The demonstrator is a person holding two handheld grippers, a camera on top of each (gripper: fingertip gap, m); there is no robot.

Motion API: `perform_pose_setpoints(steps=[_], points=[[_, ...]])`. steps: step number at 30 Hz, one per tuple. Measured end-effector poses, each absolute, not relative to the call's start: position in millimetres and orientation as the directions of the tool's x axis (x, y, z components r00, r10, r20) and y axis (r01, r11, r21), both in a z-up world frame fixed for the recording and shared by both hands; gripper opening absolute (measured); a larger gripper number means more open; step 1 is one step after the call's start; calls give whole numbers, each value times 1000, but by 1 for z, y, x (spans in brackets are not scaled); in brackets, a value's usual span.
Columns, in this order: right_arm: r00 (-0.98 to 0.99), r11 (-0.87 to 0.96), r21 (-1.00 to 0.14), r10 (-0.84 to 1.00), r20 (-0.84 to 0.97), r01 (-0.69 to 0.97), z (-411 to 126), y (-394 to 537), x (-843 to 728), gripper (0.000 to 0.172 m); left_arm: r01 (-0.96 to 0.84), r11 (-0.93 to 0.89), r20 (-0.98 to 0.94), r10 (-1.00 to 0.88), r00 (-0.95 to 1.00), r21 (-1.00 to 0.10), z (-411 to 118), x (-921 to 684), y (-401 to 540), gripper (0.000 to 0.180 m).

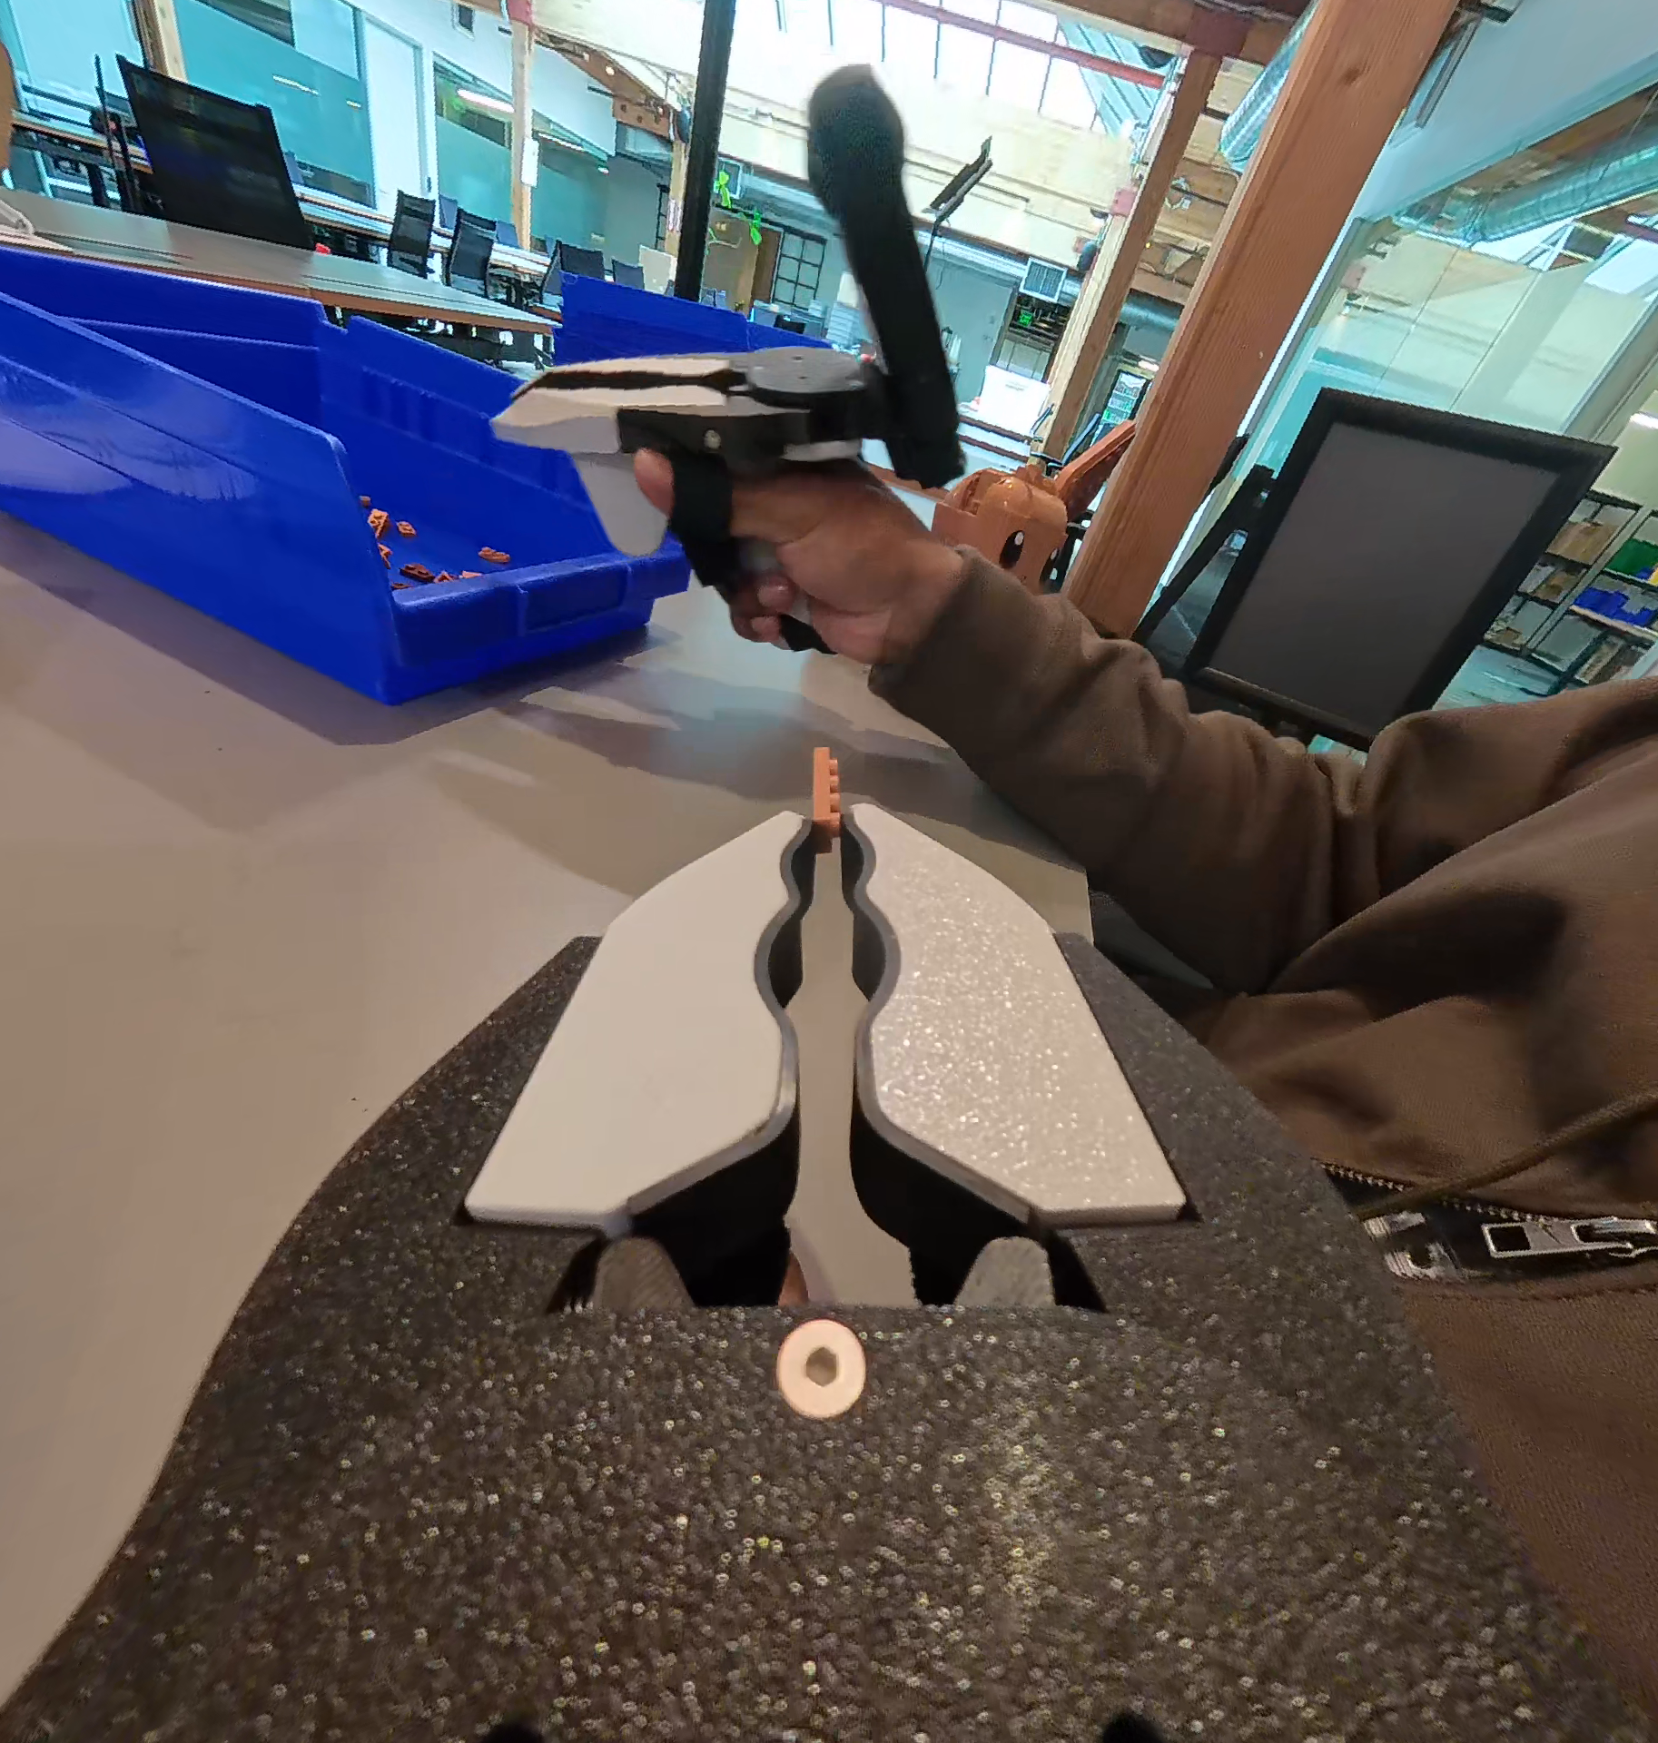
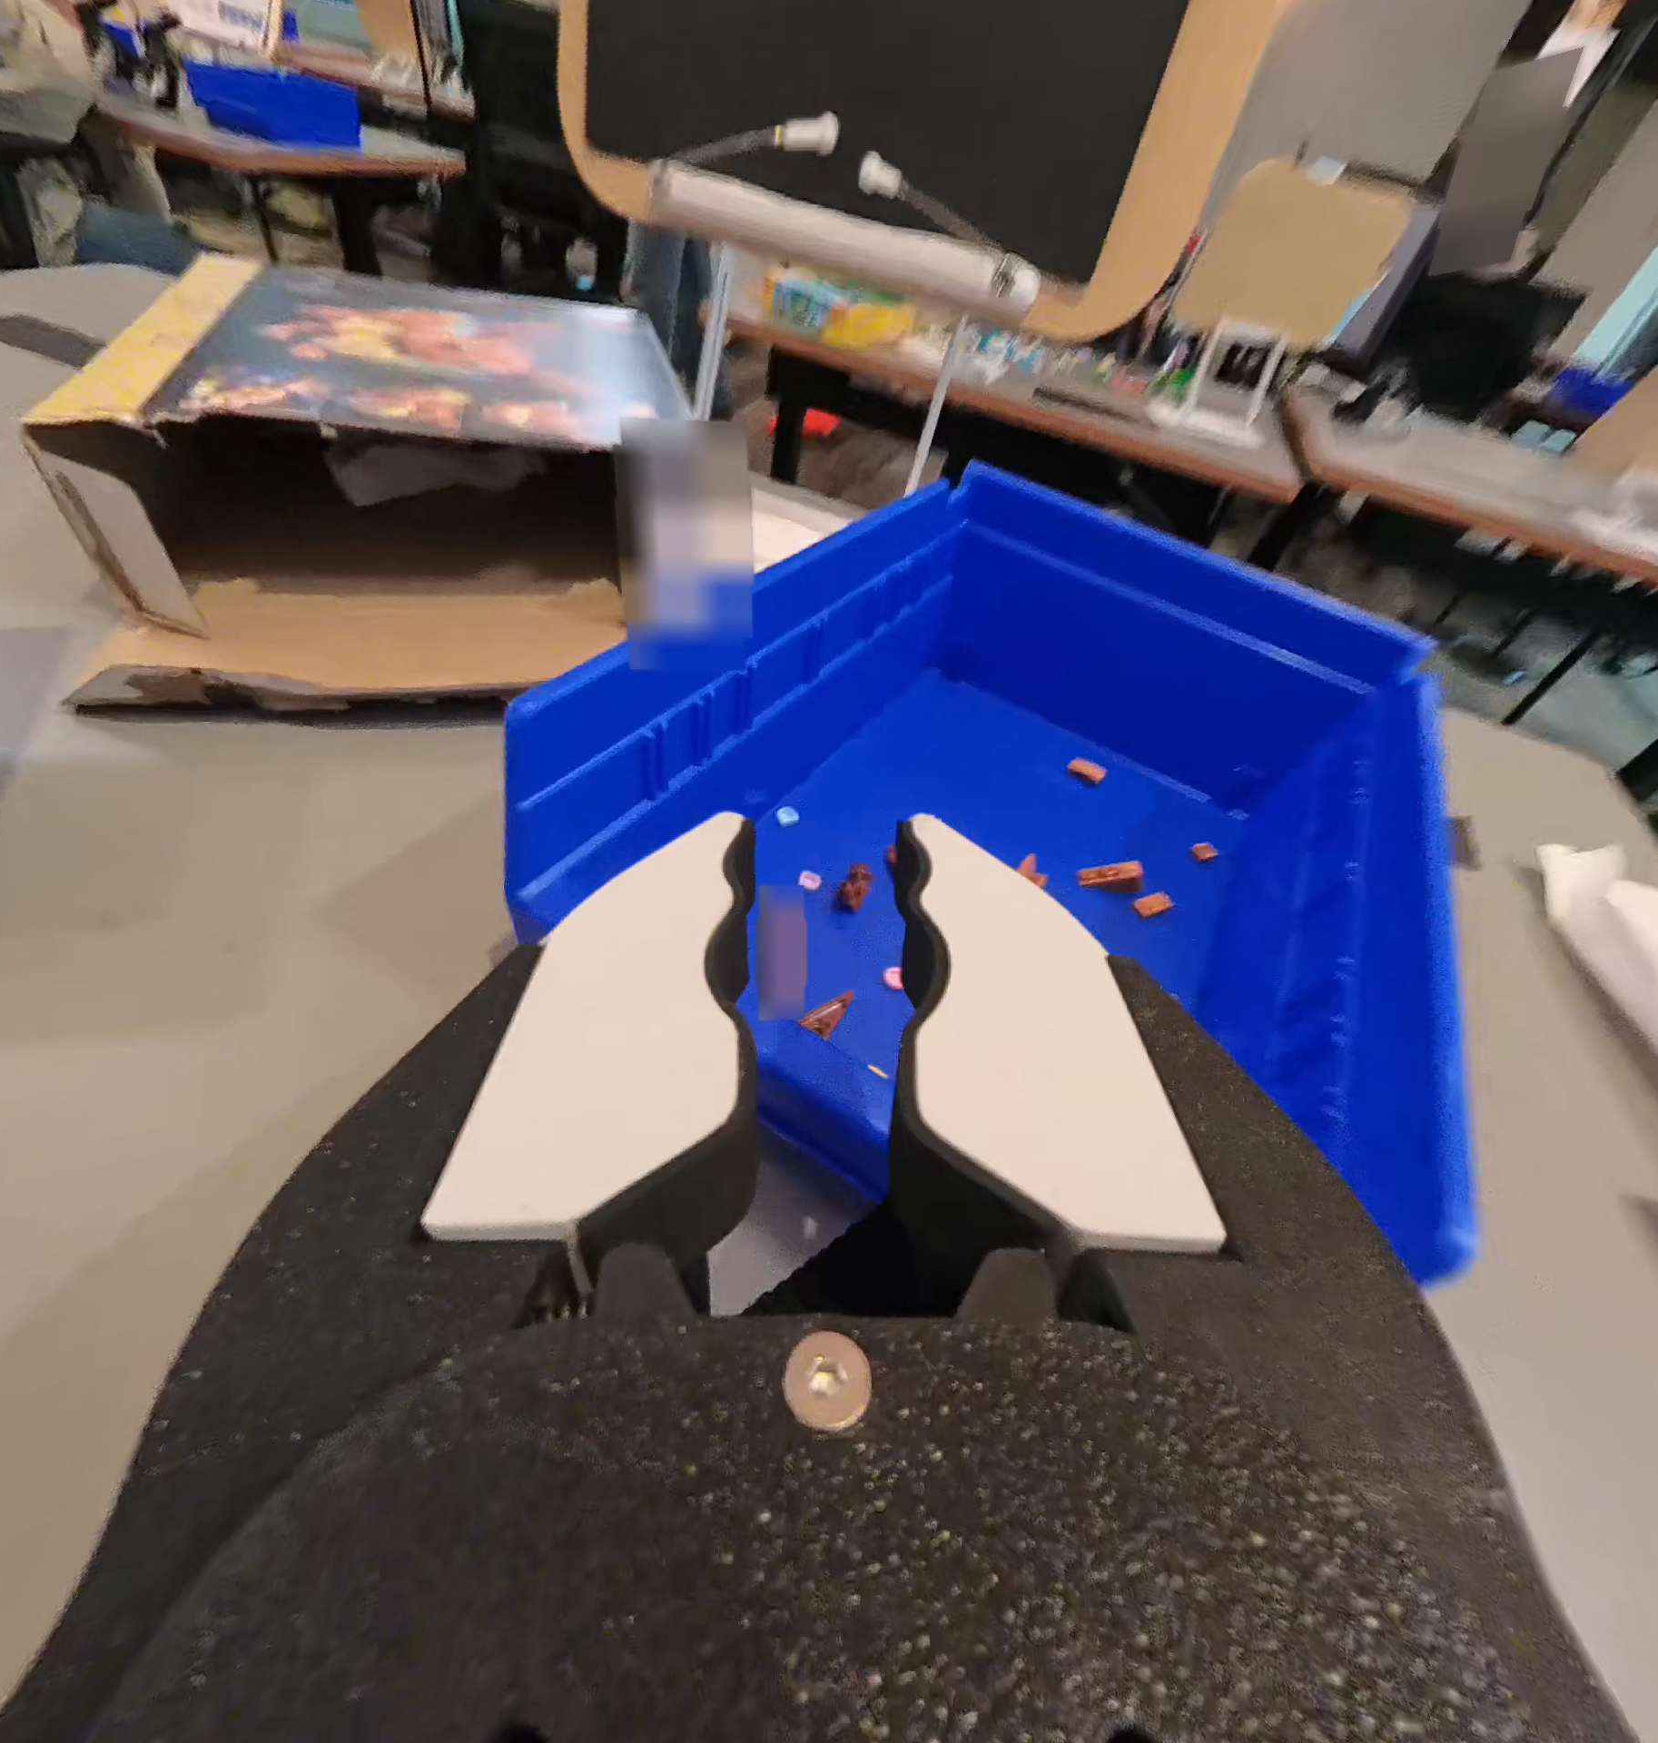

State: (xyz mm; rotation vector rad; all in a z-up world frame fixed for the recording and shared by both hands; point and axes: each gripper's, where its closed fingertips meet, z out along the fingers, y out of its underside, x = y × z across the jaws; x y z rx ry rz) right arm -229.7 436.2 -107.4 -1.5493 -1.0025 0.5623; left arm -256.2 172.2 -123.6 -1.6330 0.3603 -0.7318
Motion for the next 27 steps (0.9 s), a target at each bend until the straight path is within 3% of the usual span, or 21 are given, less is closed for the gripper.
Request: perform_pose_setpoints(steps=[3,6,8,11,16,21,24,27], points=[[463,112,-976,866,189,188,-89,402,-220,28,174,-189,254,-610,750,-967,-122,-257,171,5],[137,295,-954,945,298,49,-83,311,-230,27,195,-187,270,-614,741,-963,-120,-258,171,5],[-40,491,-870,871,490,37,-98,254,-232,28,195,-195,275,-615,739,-961,-121,-257,171,5],[-137,725,-689,683,717,4,-120,203,-236,29,184,-205,272,-611,743,-961,-123,-256,172,5],[-137,817,-576,572,809,15,-131,185,-252,31,171,-238,284,-617,734,-956,-127,-252,173,5],[-134,891,-444,453,881,92,-140,192,-264,7,143,-267,283,-614,737,-953,-132,-248,174,5],[-113,853,-497,516,849,158,-130,214,-268,7,212,-246,316,-550,773,-946,-128,-261,181,14],[94,747,-557,566,819,362,-100,294,-268,7,267,-198,333,-563,756,-943,-119,-266,178,14]])
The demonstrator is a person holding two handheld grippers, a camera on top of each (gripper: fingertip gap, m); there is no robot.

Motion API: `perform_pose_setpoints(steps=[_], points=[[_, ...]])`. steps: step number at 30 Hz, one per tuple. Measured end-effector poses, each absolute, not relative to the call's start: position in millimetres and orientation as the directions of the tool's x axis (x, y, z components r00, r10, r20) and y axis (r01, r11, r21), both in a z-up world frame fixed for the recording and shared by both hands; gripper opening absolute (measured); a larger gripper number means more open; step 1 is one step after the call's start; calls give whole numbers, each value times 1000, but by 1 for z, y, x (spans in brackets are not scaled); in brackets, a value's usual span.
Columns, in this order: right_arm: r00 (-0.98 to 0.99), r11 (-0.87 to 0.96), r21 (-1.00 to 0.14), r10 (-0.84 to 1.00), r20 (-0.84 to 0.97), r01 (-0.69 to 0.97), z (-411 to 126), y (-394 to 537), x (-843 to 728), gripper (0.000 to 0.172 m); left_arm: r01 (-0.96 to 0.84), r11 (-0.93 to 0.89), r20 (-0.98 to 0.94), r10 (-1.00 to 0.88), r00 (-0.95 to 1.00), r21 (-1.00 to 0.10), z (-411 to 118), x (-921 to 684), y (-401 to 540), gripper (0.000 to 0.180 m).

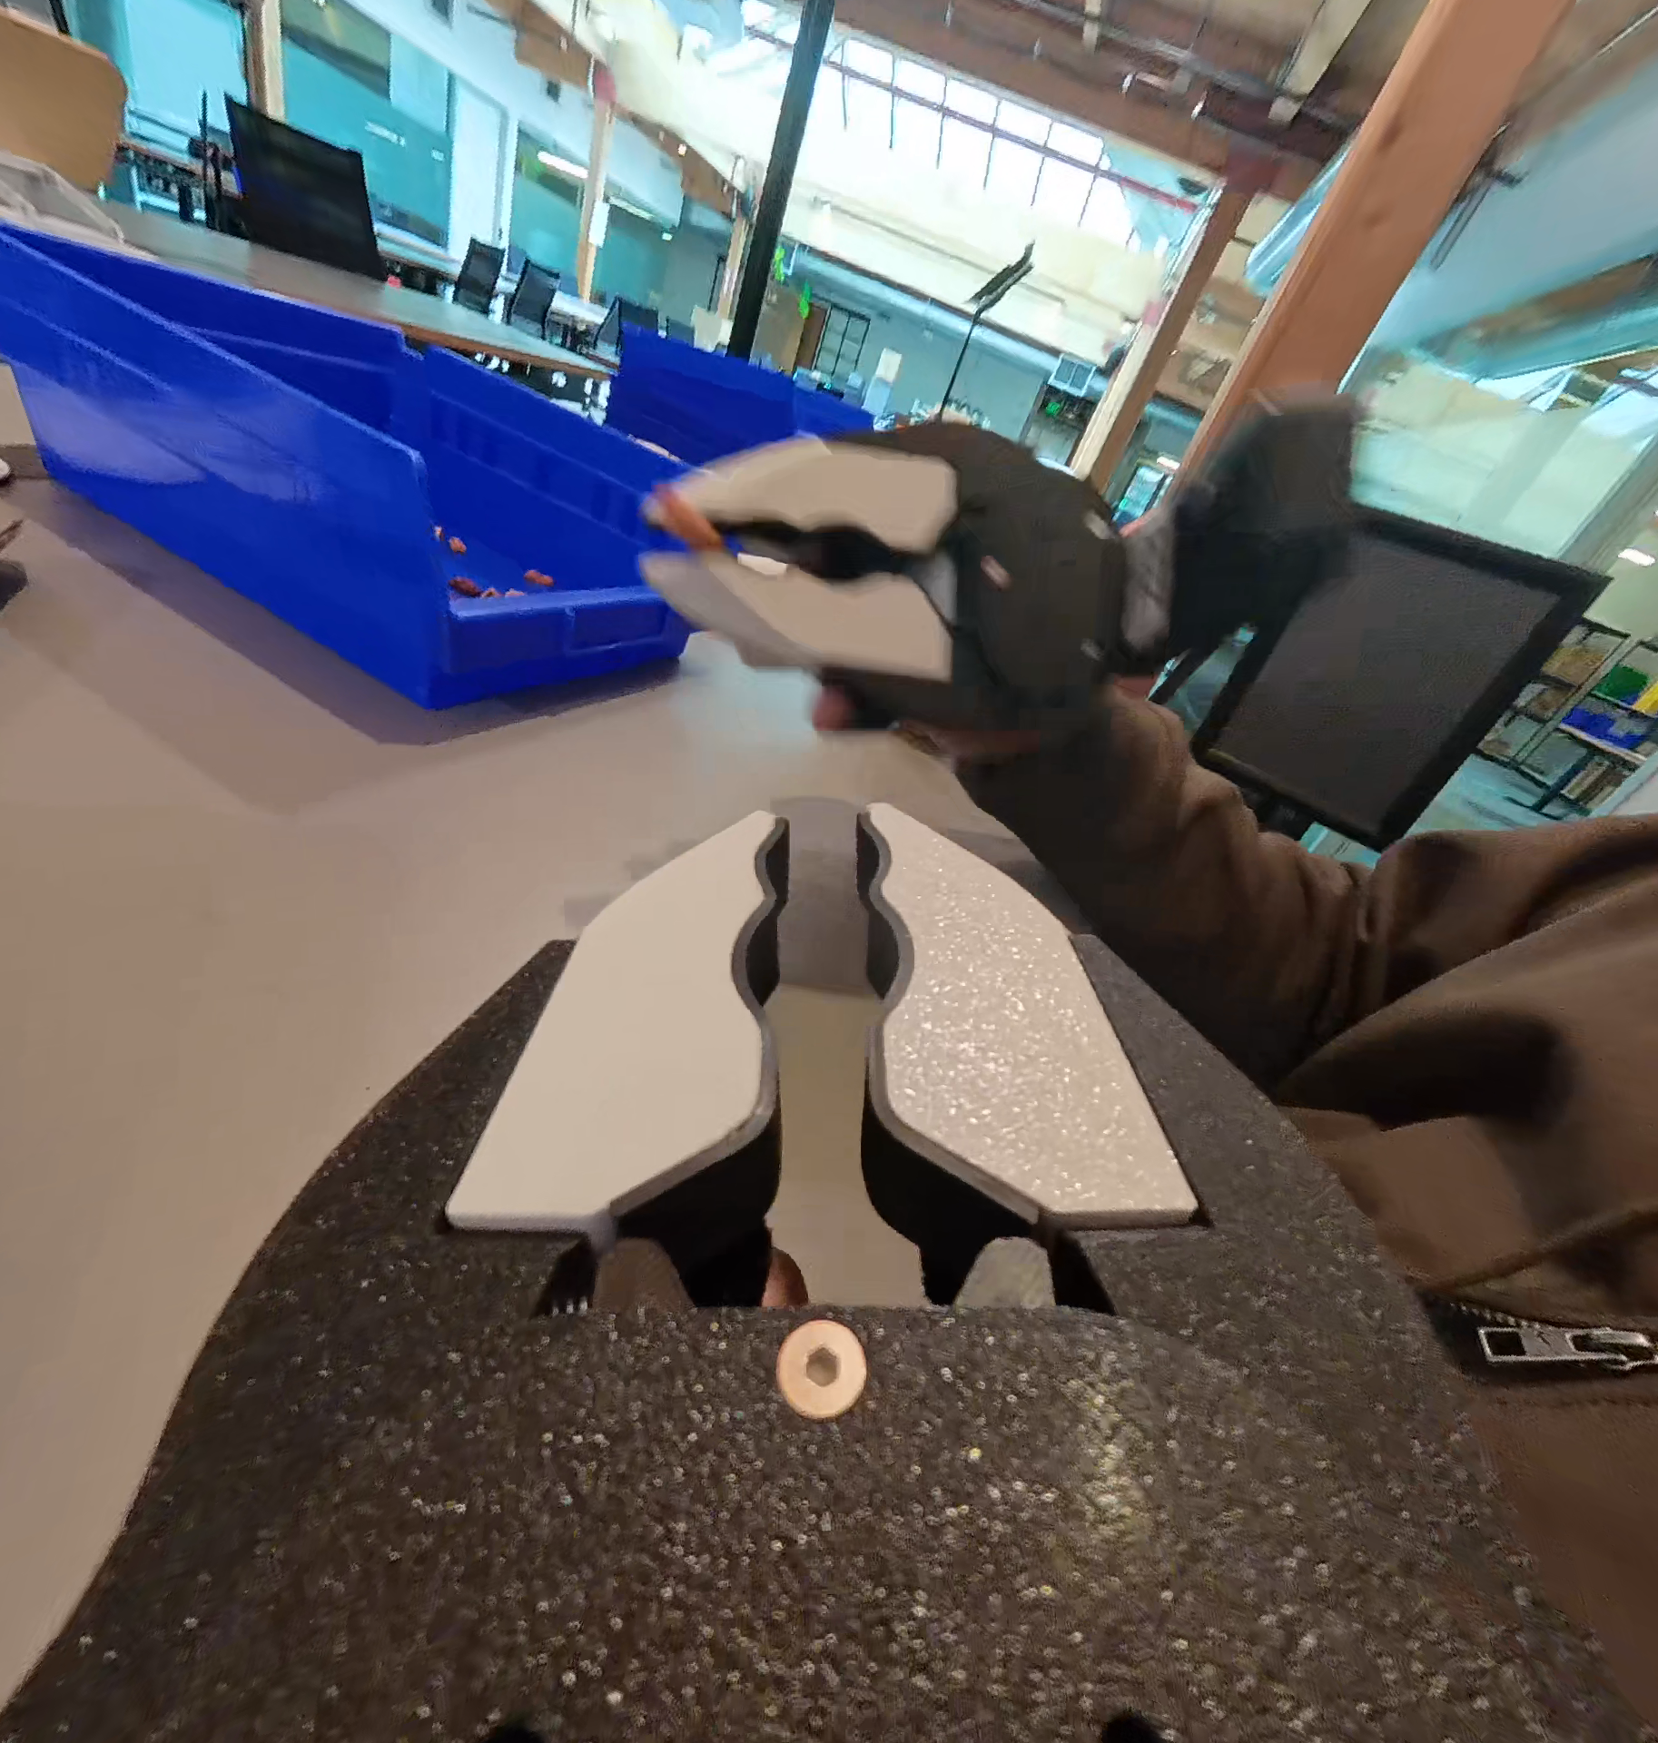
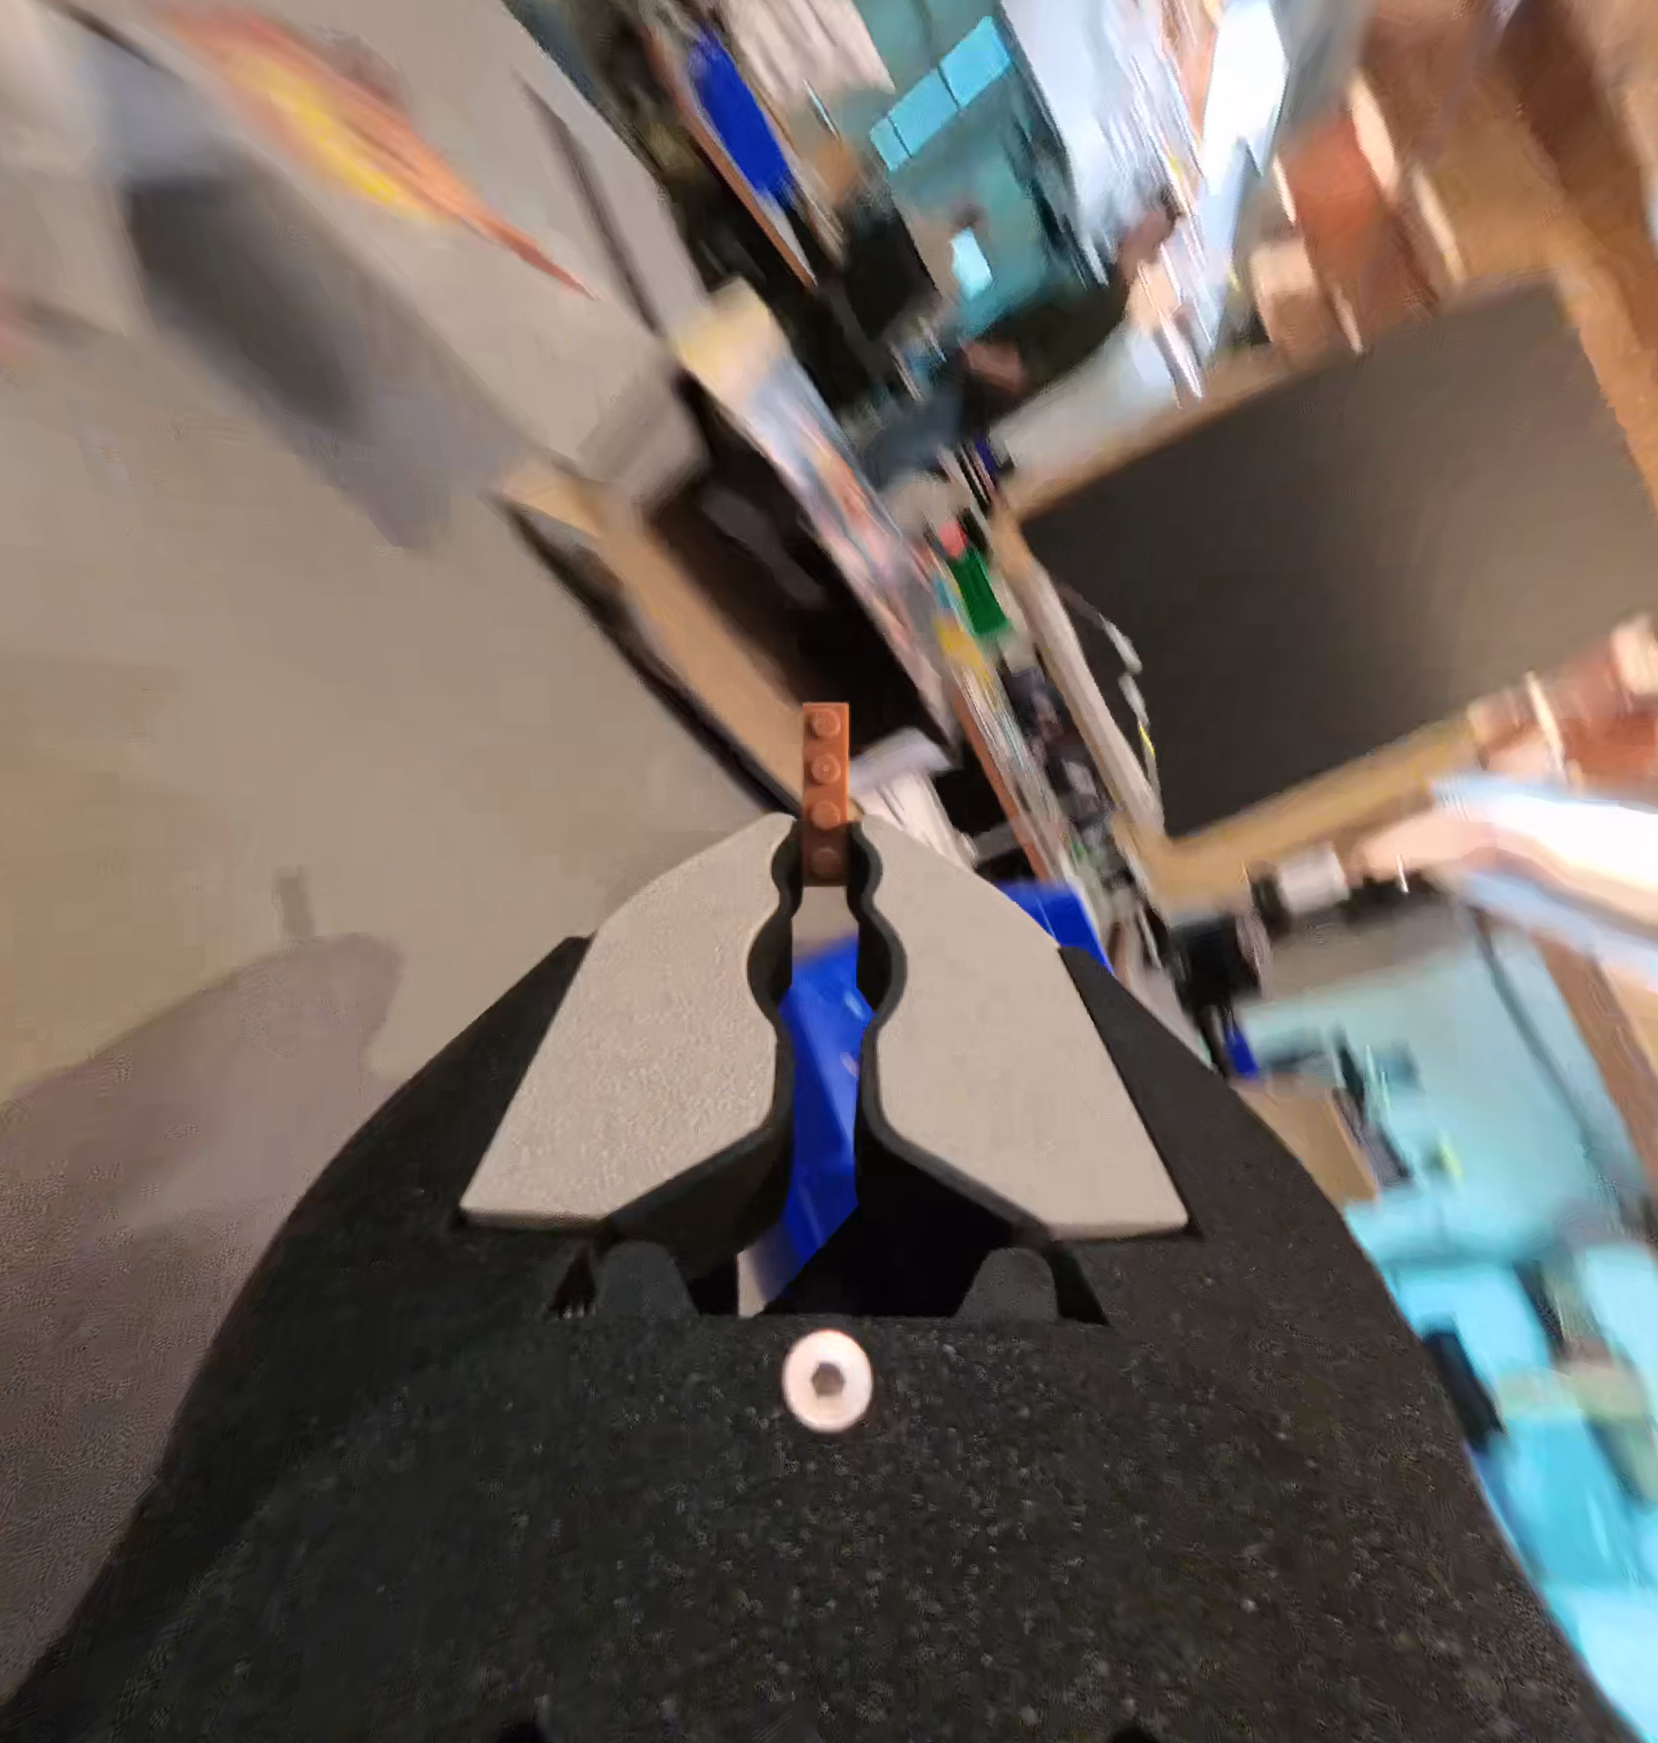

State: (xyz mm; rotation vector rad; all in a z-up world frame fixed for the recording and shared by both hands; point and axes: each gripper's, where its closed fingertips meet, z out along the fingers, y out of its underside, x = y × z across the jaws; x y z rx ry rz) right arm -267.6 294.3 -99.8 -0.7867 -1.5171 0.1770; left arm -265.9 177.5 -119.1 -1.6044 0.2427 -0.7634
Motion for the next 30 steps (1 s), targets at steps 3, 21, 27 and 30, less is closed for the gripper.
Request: perform_pose_setpoints(steps=[3,21,27,30], points=[[331,473,-708,653,682,524,-83,393,-258,14,245,-203,318,-573,755,-948,-121,-262,177,13],[129,459,-842,852,508,284,-90,225,-131,29,213,-206,294,-578,761,-955,-123,-257,176,12],[368,390,-885,808,461,252,-15,274,0,28,186,-199,269,-583,767,-962,-123,-253,176,12],[507,293,-916,765,397,274,0,311,79,29,139,-166,213,-613,761,-976,-122,-240,178,13]])
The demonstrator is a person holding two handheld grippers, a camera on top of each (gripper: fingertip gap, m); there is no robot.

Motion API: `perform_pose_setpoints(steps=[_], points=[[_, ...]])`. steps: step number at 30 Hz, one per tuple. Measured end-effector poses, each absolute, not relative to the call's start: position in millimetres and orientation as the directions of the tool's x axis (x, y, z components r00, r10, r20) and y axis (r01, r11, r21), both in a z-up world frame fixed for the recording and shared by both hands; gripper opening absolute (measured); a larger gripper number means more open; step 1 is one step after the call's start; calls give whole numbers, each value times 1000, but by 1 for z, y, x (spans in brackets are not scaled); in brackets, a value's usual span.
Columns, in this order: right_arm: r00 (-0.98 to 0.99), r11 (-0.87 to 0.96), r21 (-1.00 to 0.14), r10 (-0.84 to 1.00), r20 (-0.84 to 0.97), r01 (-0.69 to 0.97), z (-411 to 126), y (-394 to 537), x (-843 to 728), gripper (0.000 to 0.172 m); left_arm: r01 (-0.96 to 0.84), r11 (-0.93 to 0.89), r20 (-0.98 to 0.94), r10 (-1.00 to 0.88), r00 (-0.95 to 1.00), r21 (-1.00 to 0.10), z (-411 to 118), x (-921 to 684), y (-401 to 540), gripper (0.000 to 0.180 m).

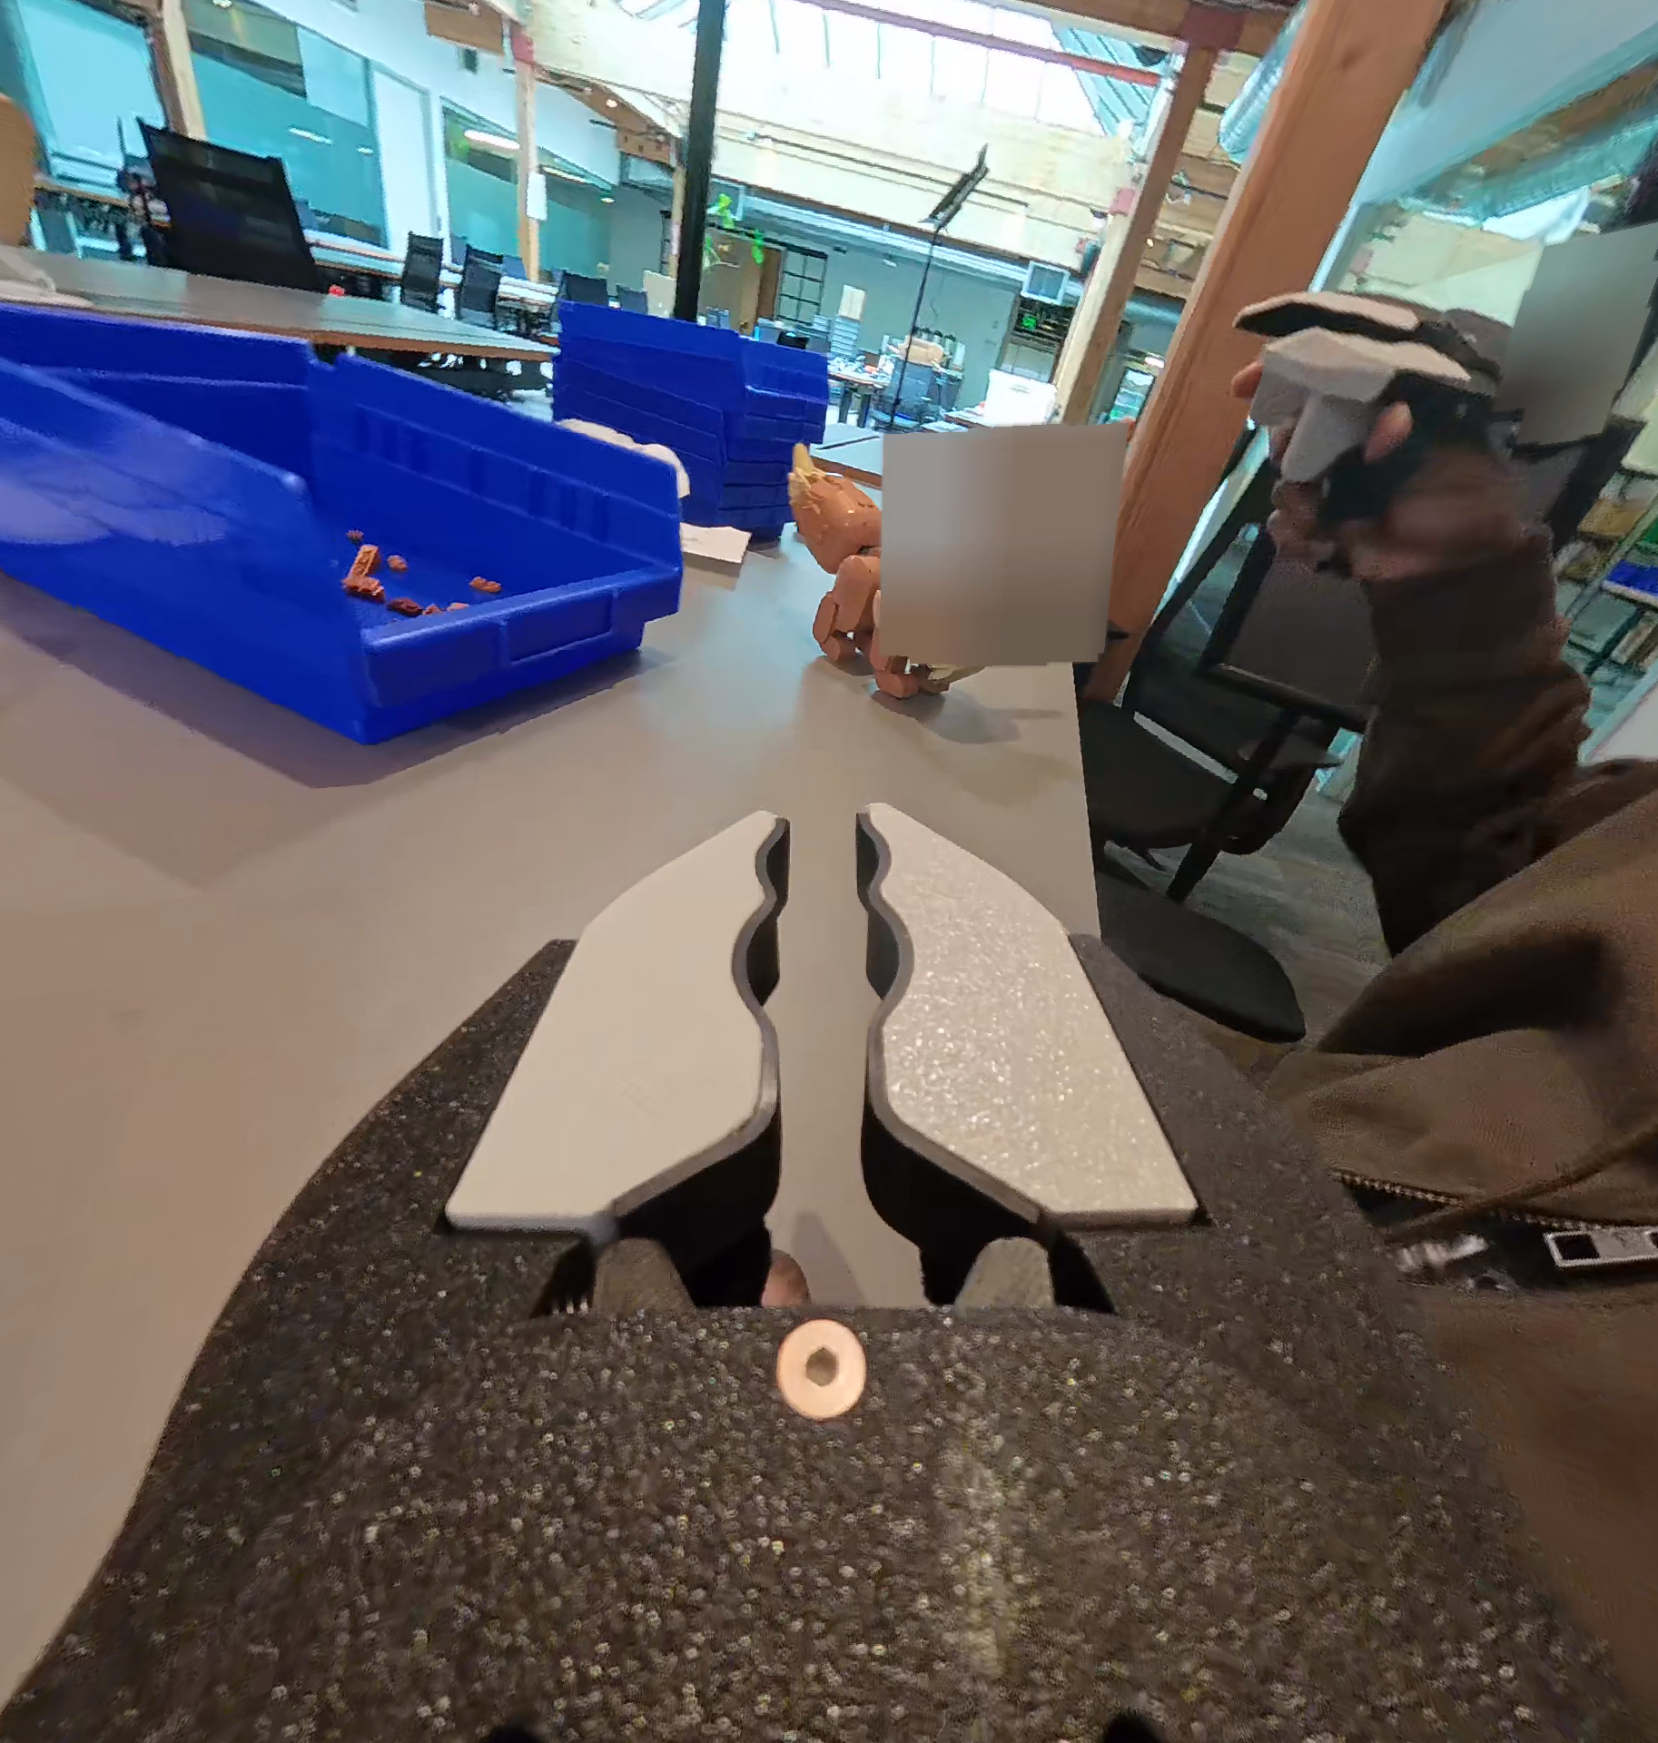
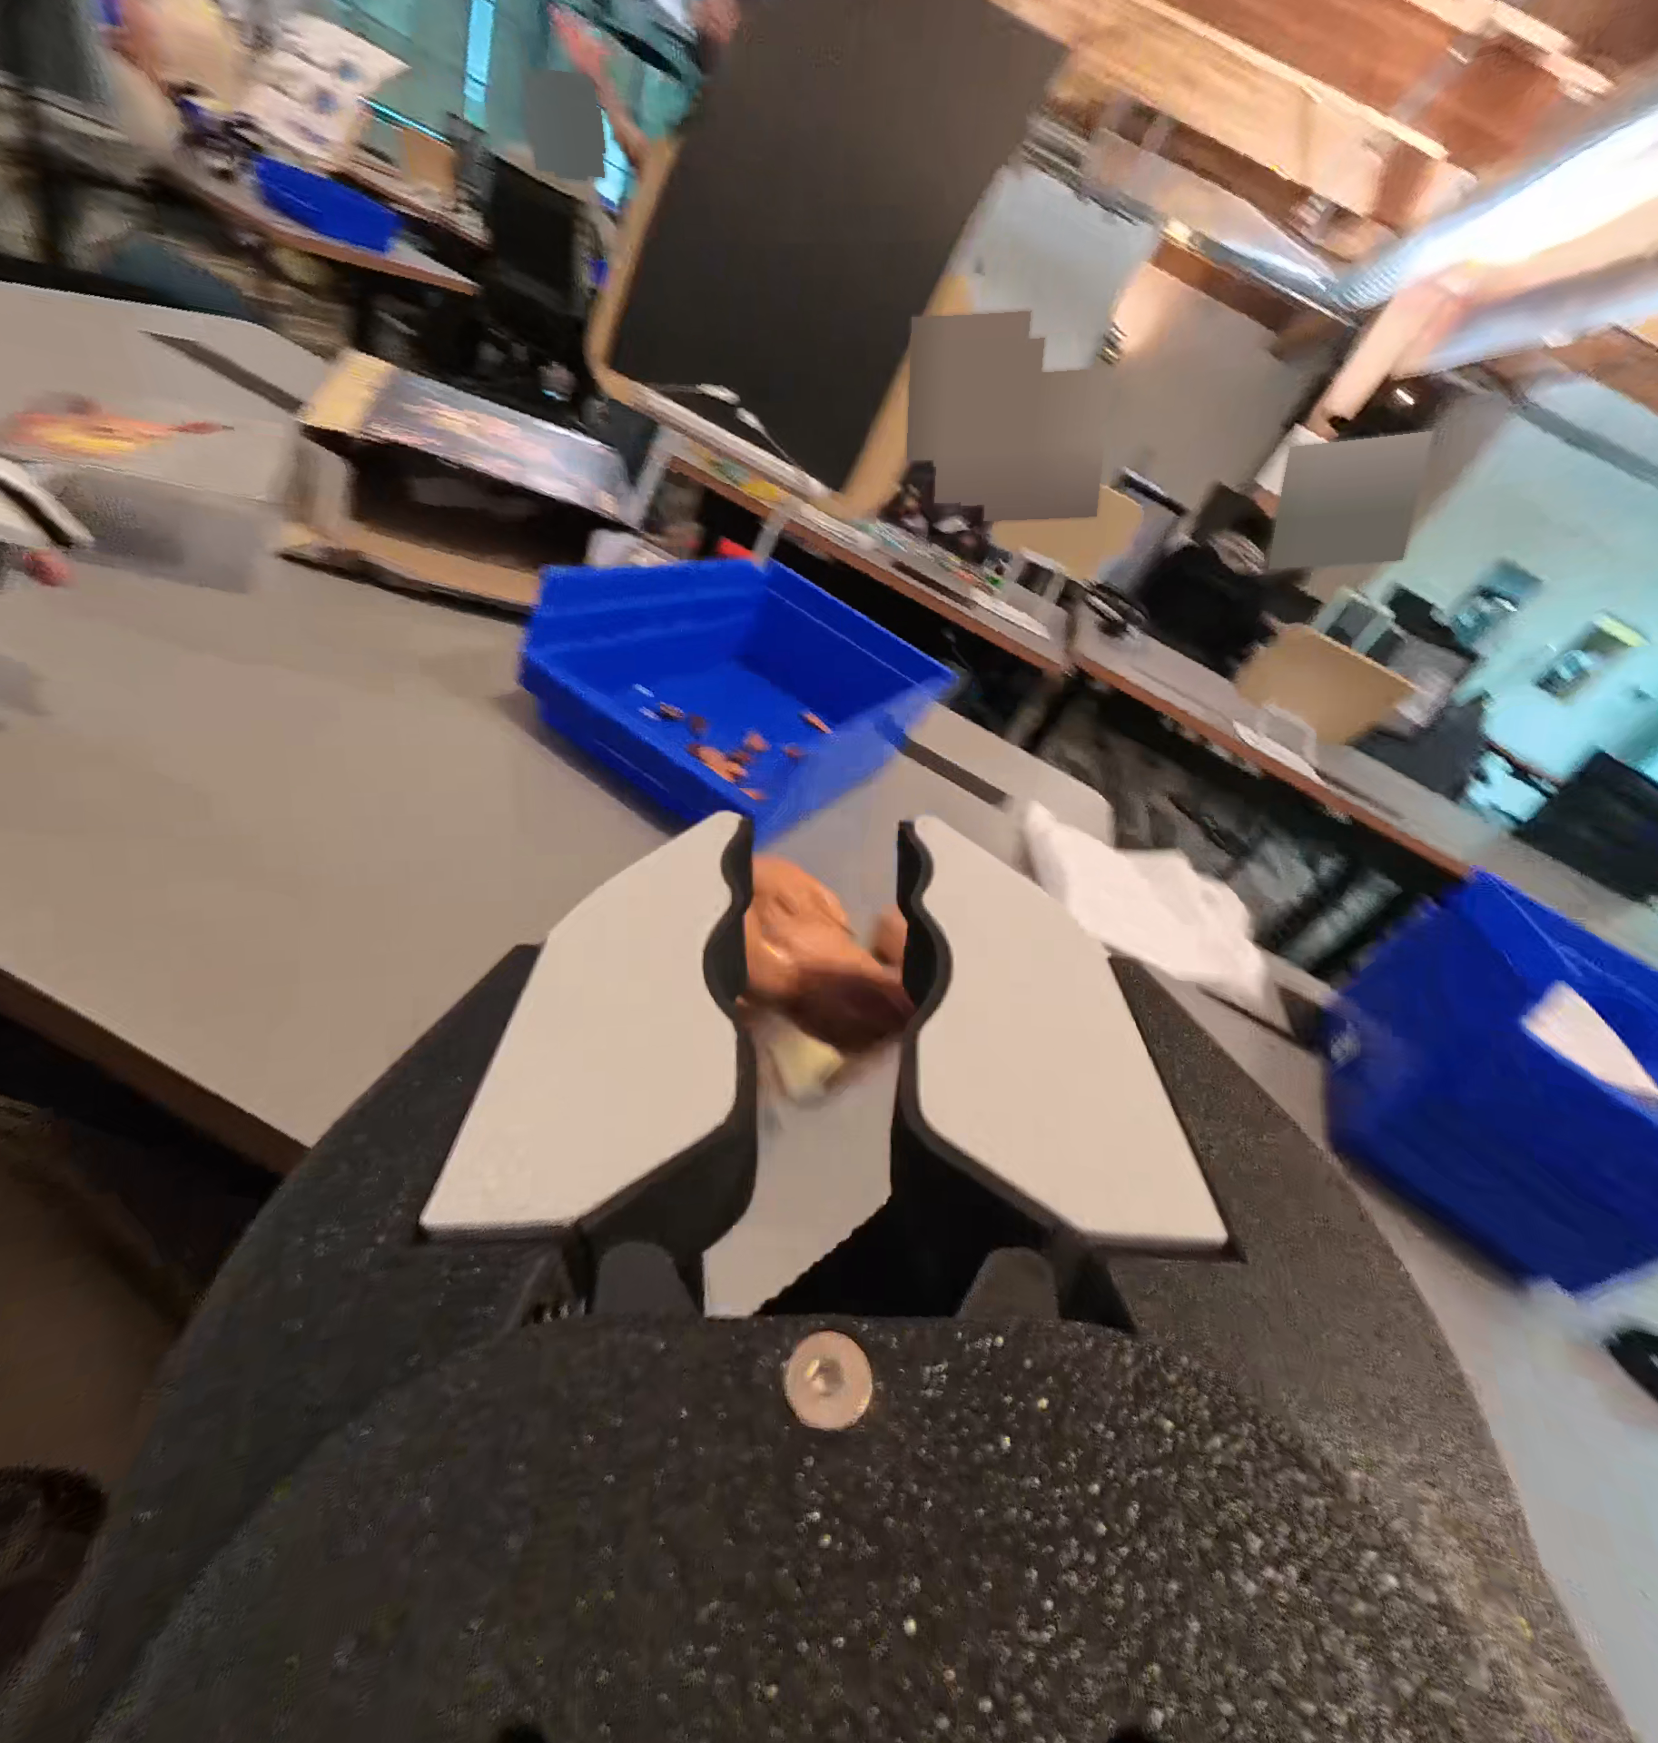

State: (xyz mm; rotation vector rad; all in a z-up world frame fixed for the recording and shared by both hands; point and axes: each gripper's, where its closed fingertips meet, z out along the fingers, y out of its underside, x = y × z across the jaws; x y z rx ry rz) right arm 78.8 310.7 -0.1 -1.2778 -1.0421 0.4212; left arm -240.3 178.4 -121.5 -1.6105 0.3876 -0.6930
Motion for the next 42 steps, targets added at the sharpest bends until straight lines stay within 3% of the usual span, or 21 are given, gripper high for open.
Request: perform_pose_setpoints(steps=[3,8,13,20,26,34,42], points=[[527,169,-952,801,285,257,-18,335,133,37,47,-121,116,-667,736,-992,-118,-209,192,21],[406,-27,-999,914,-11,33,-59,364,133,52,-198,-33,-106,-754,648,-980,-92,-131,238,48],[311,-47,-993,951,-9,113,-96,368,89,65,-334,57,-240,-808,538,-941,-71,-52,300,64],[274,-59,-995,961,-36,75,-99,372,60,57,-508,85,-286,-899,331,-857,-100,31,358,79],[284,-45,-999,958,-50,-23,-86,378,61,18,-558,40,-222,-939,263,-829,-114,53,375,76],[250,-109,-986,958,-138,-125,-84,383,64,16,-615,-31,-200,-932,303,-788,-116,52,378,75],[89,-377,-877,904,-419,-299,-89,393,75,16,-604,-67,-181,-922,342,-794,-115,53,381,74]])
